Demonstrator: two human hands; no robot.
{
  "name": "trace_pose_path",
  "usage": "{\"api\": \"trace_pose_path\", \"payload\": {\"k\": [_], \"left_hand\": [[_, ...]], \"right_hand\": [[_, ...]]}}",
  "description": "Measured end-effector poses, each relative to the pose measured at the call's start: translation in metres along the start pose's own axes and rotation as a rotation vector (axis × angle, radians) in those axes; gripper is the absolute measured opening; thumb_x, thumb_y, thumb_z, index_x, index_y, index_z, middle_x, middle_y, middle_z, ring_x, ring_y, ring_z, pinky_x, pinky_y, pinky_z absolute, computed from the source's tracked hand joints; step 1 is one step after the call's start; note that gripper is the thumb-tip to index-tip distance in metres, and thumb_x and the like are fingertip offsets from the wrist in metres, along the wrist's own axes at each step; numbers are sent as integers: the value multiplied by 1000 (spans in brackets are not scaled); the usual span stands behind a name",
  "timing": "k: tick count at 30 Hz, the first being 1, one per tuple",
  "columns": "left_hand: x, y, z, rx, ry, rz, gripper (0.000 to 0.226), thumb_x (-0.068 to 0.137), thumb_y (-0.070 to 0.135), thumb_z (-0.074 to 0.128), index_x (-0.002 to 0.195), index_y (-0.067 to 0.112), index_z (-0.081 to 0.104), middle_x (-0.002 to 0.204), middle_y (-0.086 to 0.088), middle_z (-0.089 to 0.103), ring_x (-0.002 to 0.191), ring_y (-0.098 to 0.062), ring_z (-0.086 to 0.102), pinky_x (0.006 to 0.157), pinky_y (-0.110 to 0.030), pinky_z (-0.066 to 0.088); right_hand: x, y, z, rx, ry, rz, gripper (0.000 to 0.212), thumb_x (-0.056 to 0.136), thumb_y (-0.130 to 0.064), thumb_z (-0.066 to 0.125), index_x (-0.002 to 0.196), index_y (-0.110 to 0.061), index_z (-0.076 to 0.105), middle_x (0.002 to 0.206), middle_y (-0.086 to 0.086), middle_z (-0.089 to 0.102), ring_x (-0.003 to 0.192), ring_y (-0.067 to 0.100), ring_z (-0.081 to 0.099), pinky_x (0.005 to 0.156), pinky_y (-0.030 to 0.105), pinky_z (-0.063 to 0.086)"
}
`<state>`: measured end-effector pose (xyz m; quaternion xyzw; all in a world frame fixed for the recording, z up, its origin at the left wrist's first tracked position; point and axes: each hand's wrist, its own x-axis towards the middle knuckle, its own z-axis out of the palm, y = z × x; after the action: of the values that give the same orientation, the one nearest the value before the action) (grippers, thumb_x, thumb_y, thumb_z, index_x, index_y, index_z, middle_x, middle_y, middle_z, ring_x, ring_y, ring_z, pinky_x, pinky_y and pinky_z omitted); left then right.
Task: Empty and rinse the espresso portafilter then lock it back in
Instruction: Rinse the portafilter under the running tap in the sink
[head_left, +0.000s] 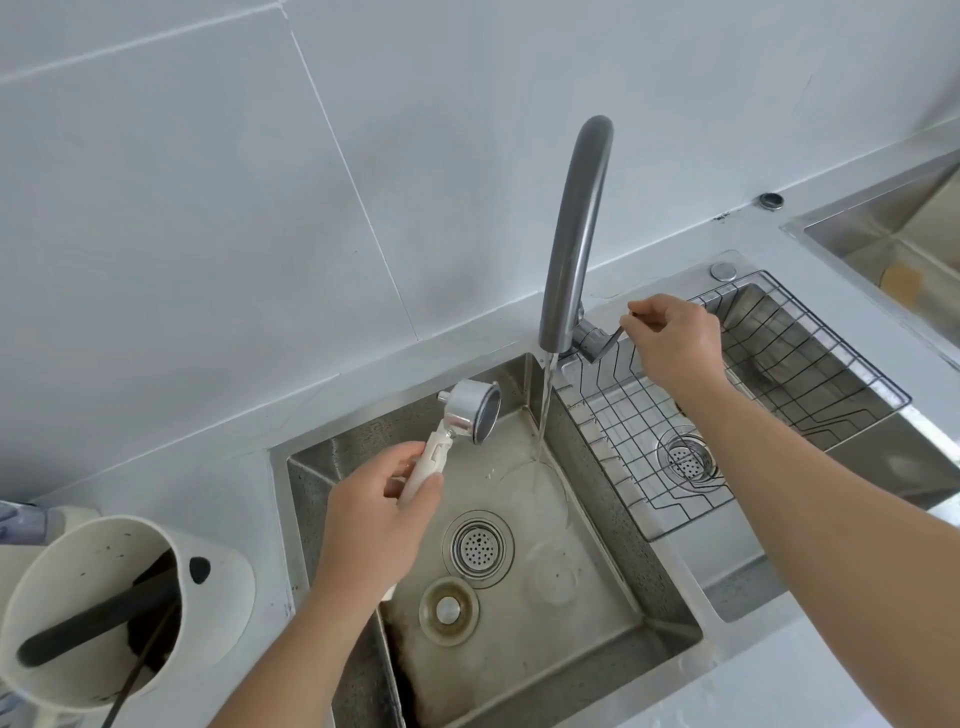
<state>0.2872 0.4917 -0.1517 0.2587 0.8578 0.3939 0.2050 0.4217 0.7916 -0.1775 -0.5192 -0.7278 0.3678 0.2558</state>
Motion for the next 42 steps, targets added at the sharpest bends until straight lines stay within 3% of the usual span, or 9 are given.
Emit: {"api": "trace_pose_path", "payload": {"k": [3, 7, 11, 17, 21, 32, 36, 38, 42], "left_hand": [[-8, 3, 5, -208, -16, -124, 27, 82, 20, 72, 86, 47, 70, 83, 20, 72, 72, -2, 67, 59, -10, 47], [-17, 3, 11, -455, -7, -309, 22, 83, 18, 70, 91, 38, 75, 75, 1, 74, 63, -25, 67, 55, -38, 56], [-23, 9, 14, -559, -31, -409, 21, 89, 10, 64, 97, 26, 74, 69, -1, 73, 55, -20, 65, 47, -33, 54], [-29, 14, 16, -635, -59, -440, 18, 89, 8, 62, 93, 19, 75, 81, -15, 73, 55, -20, 64, 47, -29, 51], [-35, 15, 14, -655, -48, -461, 17, 89, 7, 62, 90, 18, 74, 80, -13, 74, 54, -18, 66, 47, -28, 52], [-61, 20, -1, -672, 3, -468, 23, 87, 11, 63, 80, 27, 77, 68, -8, 71, 56, -24, 60, 44, -30, 50], [-71, 21, -6, -686, 39, -474, 15, 87, 12, 64, 85, 21, 76, 70, -9, 72, 54, -22, 60, 44, -29, 52], [-79, 23, -8, -694, 58, -459, 12, 87, 12, 64, 87, 17, 75, 70, -11, 72, 55, -22, 60, 47, -29, 51], [-92, 28, -15, -719, 101, -428, 16, 88, 12, 65, 80, 20, 75, 66, -10, 70, 57, -23, 61, 53, -31, 51]], "right_hand": [[2, 0, -1, -4, 3, -9, 21, 91, -23, 67, 110, -15, 74, 92, -3, 72, 82, 14, 65, 87, 34, 56], [6, -4, 1, -4, -15, -28, 24, 91, -23, 68, 112, -14, 73, 96, 0, 73, 83, 13, 65, 86, 28, 54], [13, -10, 2, -5, -32, -29, 24, 89, -23, 69, 111, -16, 73, 97, 1, 74, 88, 16, 67, 84, 32, 56], [16, -5, 3, -27, -19, -5, 16, 87, -28, 71, 97, -15, 70, 89, -2, 74, 81, 18, 67, 75, 36, 58], [16, -4, 4, -38, -32, 1, 16, 88, -28, 70, 96, -15, 71, 89, 0, 73, 76, 18, 64, 71, 34, 57], [3, -13, -4, -75, -106, -12, 30, 92, -26, 61, 116, -11, 70, 100, 3, 72, 82, 22, 64, 78, 32, 53], [-1, -19, -14, -76, -242, 68, 42, 91, -24, 58, 132, -18, 62, 106, 3, 72, 54, 12, 51, 51, 24, 42], [-7, -21, -21, -78, -281, 90, 42, 90, -24, 58, 132, -21, 62, 105, 4, 72, 49, 9, 46, 47, 22, 36], [-33, -22, -30, 2, -321, 127, 40, 90, -30, 62, 130, -21, 64, 102, 1, 69, 68, 13, 57, 56, 24, 44]]}}
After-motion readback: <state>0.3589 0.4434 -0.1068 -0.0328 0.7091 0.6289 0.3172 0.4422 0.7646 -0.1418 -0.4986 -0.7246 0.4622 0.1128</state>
